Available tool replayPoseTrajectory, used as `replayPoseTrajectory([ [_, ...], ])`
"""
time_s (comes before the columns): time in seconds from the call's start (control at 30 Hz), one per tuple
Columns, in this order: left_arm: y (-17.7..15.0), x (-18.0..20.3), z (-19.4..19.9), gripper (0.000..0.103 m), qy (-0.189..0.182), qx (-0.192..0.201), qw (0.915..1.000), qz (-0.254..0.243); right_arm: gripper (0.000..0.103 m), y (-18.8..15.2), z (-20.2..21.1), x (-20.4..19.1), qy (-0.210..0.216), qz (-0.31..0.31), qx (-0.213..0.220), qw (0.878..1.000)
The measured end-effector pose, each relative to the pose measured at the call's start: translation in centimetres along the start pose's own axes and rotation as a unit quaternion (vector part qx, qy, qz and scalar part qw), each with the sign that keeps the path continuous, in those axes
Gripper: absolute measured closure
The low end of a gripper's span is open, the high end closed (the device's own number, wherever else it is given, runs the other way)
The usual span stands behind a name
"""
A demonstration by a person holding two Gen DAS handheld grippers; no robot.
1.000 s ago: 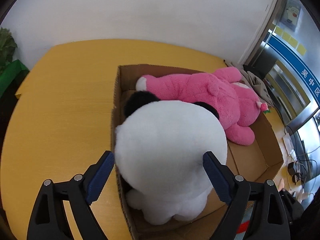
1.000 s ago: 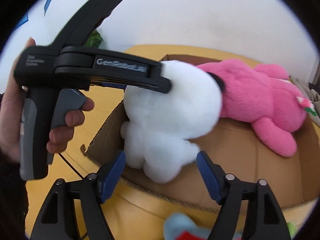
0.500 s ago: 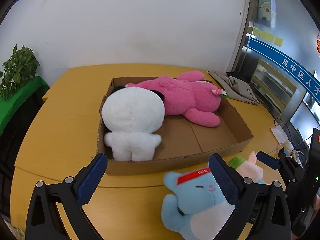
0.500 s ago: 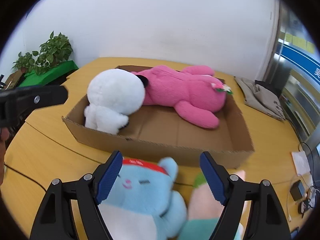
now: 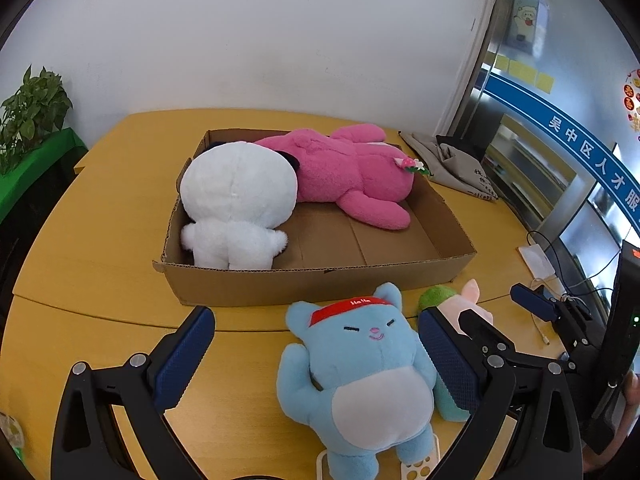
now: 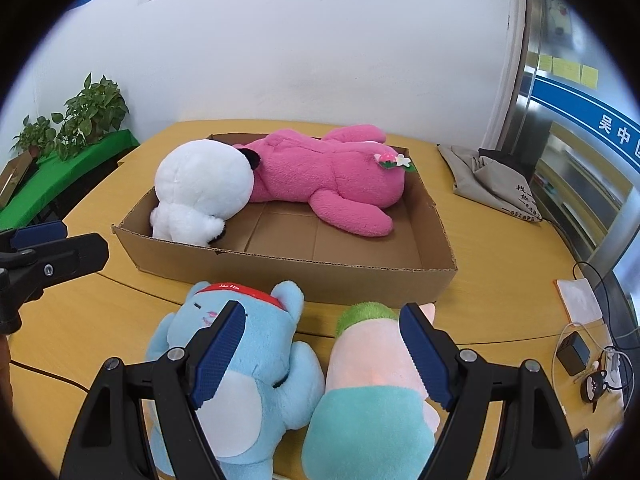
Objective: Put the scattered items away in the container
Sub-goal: 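Open both grippers to release the panda and move toward the blue bear, then close both grippers on the blue bear's arm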
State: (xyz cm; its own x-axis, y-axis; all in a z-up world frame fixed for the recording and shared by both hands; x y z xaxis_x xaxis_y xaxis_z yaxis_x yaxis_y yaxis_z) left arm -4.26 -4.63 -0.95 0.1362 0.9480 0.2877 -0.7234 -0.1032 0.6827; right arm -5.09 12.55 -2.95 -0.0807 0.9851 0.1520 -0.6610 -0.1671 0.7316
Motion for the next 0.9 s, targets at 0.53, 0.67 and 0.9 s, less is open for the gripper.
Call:
replayPoseTrajectory([
  [0.53, -1.8, -1.1, -1.3, 0.000, -0.015, -0.025, 0.9994, 0.018, 0.023, -0.9, -0.9, 0.2, 0.007, -0.007, -0.017, 1.000],
  [0.67, -2.7, -2.1, -1.8, 0.001, -0.018, -0.035, 0.9989, 0.025, 0.023, -1.0, -1.0, 0.0, 0.046, -0.016, -0.022, 0.999],
  [0.9, -5.3, -4.6, -4.3, 0.008, -0.027, -0.077, 0.9955, 0.049, 0.027, -2.0, -2.3, -1.0, 0.134, -0.024, -0.058, 0.989],
])
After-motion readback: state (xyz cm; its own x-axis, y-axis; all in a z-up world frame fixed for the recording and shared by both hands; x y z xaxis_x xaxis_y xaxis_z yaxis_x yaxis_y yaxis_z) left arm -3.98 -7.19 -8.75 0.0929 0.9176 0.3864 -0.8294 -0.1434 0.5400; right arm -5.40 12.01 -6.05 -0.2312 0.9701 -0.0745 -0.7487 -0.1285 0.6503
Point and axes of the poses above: each gripper's, at about its wrist camera, not at the fingertips, and z roughly against the way its jaws point, x to its right, y to its top, the point moved 5 cm from there along -z, roughly the way its jaws point, and after that the axes turned 6 degrees about -y, right-handed, at the moved point
